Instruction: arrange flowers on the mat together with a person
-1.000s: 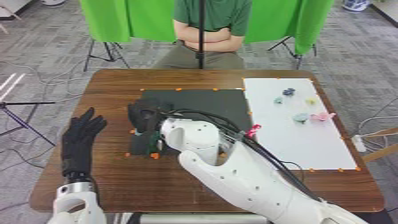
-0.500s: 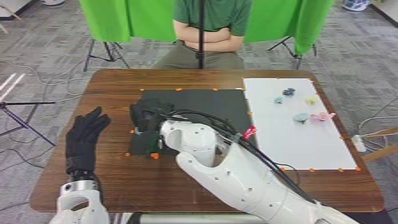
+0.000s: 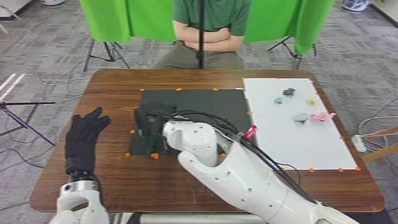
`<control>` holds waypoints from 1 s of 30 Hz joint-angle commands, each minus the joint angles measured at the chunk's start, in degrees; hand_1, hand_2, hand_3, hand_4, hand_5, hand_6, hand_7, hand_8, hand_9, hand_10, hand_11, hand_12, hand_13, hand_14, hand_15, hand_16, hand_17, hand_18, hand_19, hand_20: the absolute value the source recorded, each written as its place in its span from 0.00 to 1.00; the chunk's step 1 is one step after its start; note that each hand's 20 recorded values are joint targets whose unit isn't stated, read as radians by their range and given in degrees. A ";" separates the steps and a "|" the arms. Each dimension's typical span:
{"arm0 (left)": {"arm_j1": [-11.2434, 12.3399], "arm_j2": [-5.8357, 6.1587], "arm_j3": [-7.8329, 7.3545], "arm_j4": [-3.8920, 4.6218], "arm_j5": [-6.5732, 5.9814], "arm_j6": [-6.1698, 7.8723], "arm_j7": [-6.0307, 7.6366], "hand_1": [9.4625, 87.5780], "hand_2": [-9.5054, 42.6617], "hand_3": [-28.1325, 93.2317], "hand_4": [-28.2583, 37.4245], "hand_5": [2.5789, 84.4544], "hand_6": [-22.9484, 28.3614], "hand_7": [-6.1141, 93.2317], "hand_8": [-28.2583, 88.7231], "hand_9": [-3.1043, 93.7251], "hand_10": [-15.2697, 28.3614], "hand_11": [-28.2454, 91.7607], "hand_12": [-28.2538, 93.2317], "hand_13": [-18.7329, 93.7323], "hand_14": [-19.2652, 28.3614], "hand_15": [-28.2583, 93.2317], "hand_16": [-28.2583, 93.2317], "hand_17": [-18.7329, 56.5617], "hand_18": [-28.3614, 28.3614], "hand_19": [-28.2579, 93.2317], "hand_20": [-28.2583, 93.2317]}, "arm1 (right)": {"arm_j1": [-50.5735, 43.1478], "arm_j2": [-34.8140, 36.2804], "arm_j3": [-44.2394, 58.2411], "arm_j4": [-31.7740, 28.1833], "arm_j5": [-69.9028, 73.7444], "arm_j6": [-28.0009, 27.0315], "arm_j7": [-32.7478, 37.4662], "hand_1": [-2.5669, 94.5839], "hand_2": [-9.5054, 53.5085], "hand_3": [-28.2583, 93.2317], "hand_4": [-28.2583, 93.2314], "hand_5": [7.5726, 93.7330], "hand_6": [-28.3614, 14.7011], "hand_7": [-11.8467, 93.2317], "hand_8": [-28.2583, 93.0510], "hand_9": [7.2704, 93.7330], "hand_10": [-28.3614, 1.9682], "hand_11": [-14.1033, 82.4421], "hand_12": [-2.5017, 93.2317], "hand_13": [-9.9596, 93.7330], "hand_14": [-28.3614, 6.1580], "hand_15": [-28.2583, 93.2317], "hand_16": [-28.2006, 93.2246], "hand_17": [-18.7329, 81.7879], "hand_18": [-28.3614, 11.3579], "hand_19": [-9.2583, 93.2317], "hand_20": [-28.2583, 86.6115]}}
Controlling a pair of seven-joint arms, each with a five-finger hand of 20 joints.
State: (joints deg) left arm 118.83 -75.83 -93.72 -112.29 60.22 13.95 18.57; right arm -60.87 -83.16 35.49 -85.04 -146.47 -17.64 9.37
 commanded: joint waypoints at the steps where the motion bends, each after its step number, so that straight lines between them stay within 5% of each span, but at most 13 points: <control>1: 1.77 -0.73 -0.26 -0.01 0.23 -0.38 -0.78 0.09 0.51 0.70 0.00 0.58 0.46 0.24 0.20 0.56 0.61 0.37 0.44 0.50 0.73 0.40 0.26 0.35 0.70 0.30 0.37 | 1.08 1.05 -0.21 -2.53 -0.25 -4.57 0.20 0.51 0.00 0.81 0.08 0.65 0.79 0.26 0.14 0.77 0.57 0.25 0.19 0.92 0.77 0.68 0.54 0.69 0.34 0.99 0.68; 15: 2.35 -0.80 -0.78 -0.38 0.54 -0.89 -1.29 0.06 0.44 0.76 0.00 0.60 0.47 0.23 0.21 0.54 0.64 0.37 0.41 0.49 0.75 0.39 0.25 0.34 0.70 0.29 0.37 | 2.36 4.48 4.31 -13.34 7.62 -10.78 1.69 0.47 0.00 0.80 0.08 0.49 0.80 0.21 0.14 0.71 0.46 0.24 0.16 0.93 0.74 0.66 0.53 0.69 0.32 0.98 0.69; 21: 2.15 -1.03 -0.86 -0.36 0.83 -2.03 -1.64 0.05 0.41 0.79 0.00 0.57 0.53 0.19 0.20 0.51 0.67 0.39 0.36 0.48 0.77 0.39 0.24 0.34 0.70 0.30 0.37 | -5.88 9.88 13.92 -23.57 19.32 11.28 3.69 0.42 0.00 0.76 0.09 0.51 0.75 0.22 0.15 0.72 0.45 0.24 0.16 0.93 0.74 0.65 0.53 0.70 0.32 0.99 0.68; 24: 1.74 -1.31 -0.78 -0.26 0.94 -2.67 -1.55 0.06 0.43 0.78 0.00 0.56 0.54 0.18 0.19 0.51 0.68 0.39 0.35 0.48 0.78 0.39 0.24 0.34 0.70 0.30 0.37 | -13.78 11.78 22.26 -26.59 31.99 22.47 -1.64 0.37 0.00 0.77 0.12 0.56 0.70 0.23 0.16 0.74 0.48 0.25 0.19 0.93 0.71 0.62 0.52 0.68 0.30 0.97 0.68; 27: 1.94 -1.52 -0.89 -0.47 1.20 -3.47 -1.87 0.07 0.43 0.78 0.00 0.56 0.54 0.18 0.19 0.50 0.68 0.39 0.35 0.48 0.79 0.39 0.24 0.34 0.71 0.30 0.37 | -23.45 10.69 34.46 -28.80 55.81 16.51 -8.77 0.28 0.11 0.79 0.12 0.61 0.66 0.24 0.16 0.67 0.43 0.24 0.20 0.76 0.44 0.51 0.48 0.52 0.26 0.75 0.63; 30: 1.94 -1.93 -0.91 -0.56 1.11 -4.05 -2.00 0.10 0.42 0.79 0.00 0.55 0.54 0.18 0.19 0.49 0.67 0.39 0.34 0.48 0.78 0.39 0.24 0.36 0.72 0.31 0.38 | -32.57 9.64 42.62 -30.55 72.60 15.70 -11.23 0.22 0.16 0.82 0.12 0.53 0.63 0.22 0.17 0.51 0.42 0.21 0.18 0.53 0.37 0.35 0.43 0.41 0.33 0.39 0.55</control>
State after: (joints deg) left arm 119.97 -76.47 -94.81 -112.87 60.89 11.87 17.48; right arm -72.93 -74.34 59.10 -113.40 -113.53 1.02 6.14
